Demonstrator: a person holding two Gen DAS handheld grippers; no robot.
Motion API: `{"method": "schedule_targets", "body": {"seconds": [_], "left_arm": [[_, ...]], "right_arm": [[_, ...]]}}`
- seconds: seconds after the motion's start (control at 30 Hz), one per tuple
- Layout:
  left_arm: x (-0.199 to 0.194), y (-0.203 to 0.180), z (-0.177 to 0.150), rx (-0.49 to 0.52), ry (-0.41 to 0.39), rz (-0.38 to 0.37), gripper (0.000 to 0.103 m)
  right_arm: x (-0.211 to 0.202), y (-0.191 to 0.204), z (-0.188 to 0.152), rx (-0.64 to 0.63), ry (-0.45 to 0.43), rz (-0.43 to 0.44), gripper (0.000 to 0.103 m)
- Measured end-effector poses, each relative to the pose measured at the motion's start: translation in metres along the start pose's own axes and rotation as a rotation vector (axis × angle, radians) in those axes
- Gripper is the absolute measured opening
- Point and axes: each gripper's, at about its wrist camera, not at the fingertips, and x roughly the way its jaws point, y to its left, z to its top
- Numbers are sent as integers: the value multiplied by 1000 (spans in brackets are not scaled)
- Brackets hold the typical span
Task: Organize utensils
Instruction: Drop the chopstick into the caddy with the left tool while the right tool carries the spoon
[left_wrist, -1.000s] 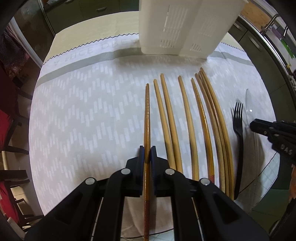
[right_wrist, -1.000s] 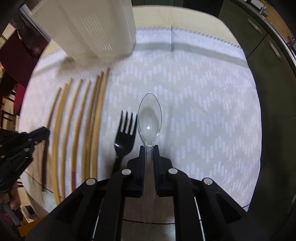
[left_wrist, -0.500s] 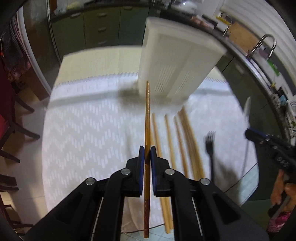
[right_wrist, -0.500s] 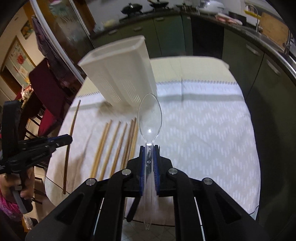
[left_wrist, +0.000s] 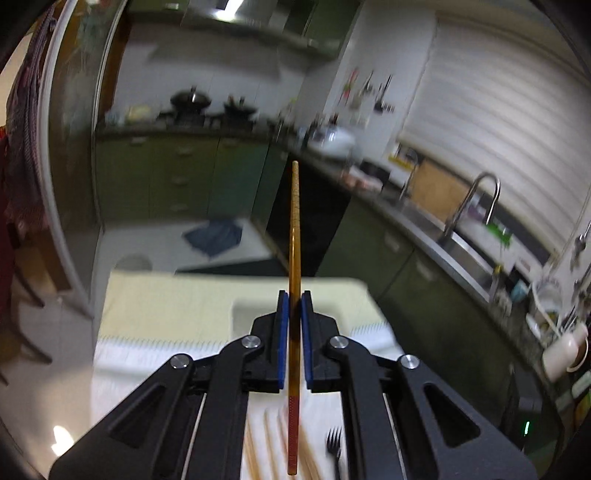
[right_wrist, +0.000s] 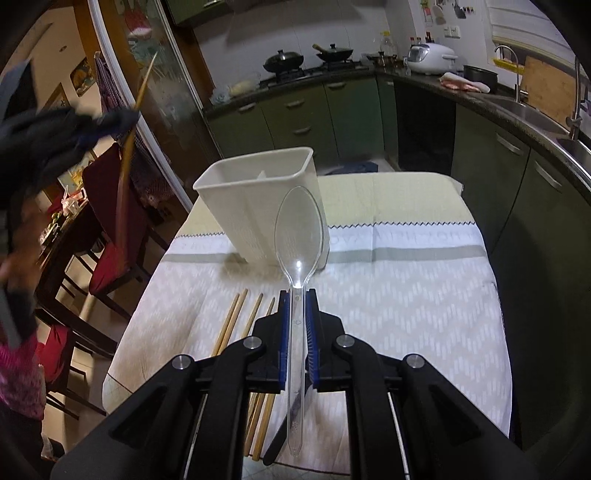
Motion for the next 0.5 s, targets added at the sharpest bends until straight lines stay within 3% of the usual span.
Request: {"method": "schedule_targets", "body": {"seconds": [0.23,0.5], "left_arm": [[34,-8,30,12,-207,48,7],[70,-9,22,65,-276,102,7]], "right_arm": [[2,1,0,-4,-21,12,9],[-6,8,3,-34,-87,-7,9]]}}
